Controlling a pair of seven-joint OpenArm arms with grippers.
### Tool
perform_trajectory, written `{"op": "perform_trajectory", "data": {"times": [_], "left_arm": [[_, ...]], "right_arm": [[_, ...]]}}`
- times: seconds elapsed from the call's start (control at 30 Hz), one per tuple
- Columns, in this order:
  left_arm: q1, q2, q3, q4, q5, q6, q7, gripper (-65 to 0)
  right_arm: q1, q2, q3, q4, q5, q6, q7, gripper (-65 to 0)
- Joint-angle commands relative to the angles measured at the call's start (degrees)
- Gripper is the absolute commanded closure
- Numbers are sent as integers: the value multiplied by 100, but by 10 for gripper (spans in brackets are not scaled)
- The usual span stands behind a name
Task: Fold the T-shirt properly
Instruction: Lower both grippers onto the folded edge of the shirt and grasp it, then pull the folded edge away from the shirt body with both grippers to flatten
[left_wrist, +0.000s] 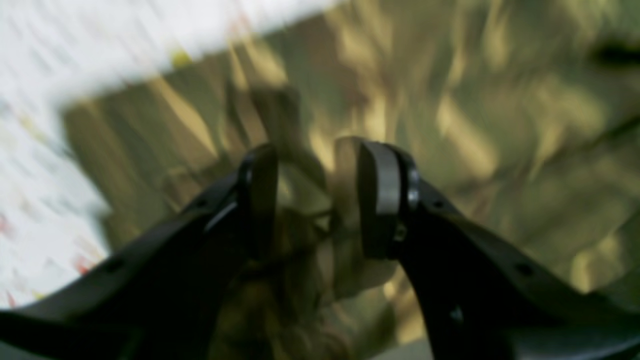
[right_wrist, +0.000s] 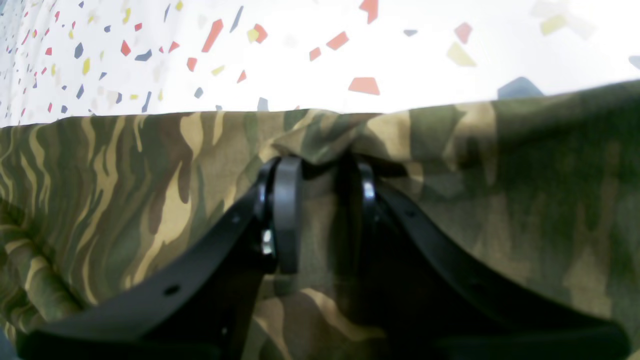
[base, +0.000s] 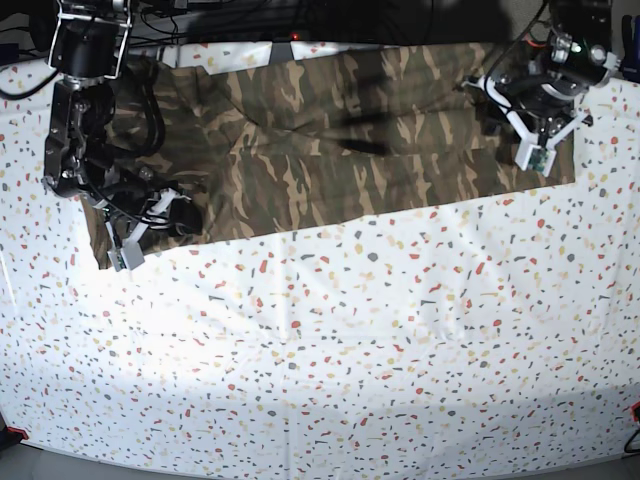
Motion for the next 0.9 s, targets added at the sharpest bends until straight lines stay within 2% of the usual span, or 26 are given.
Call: {"op": "perform_trajectory", "data": {"times": [0.0,0.13,0.43,0.53,0.67,0.87], "left_arm": [[-50,28,-26,-79,-20,31,-136,-253],[-210,243,-26,-1093,168,26,-420,-253],[-1327,229,-24,-3191,647,26,-514,-253],[-1617,219,-24,-3458,673,26,-494,-253],[-1829,221,-24,-3499,662,24,-496,-253],[-1915,219,-24,-3499,664,22,-483,-253]], "right_arm": [[2,81,4,-11,-422,-226,-295,-161],[2,81,4,-11,-380,-226,-293,-161],[17,81,4,-11,-387,-226,-2,-161],[61,74,4,-13,-455,-243,282,-161],[280,66,4,-15,-752,-463,313,-161],[522,68,4,-15,-752,-590,317,-161]]}}
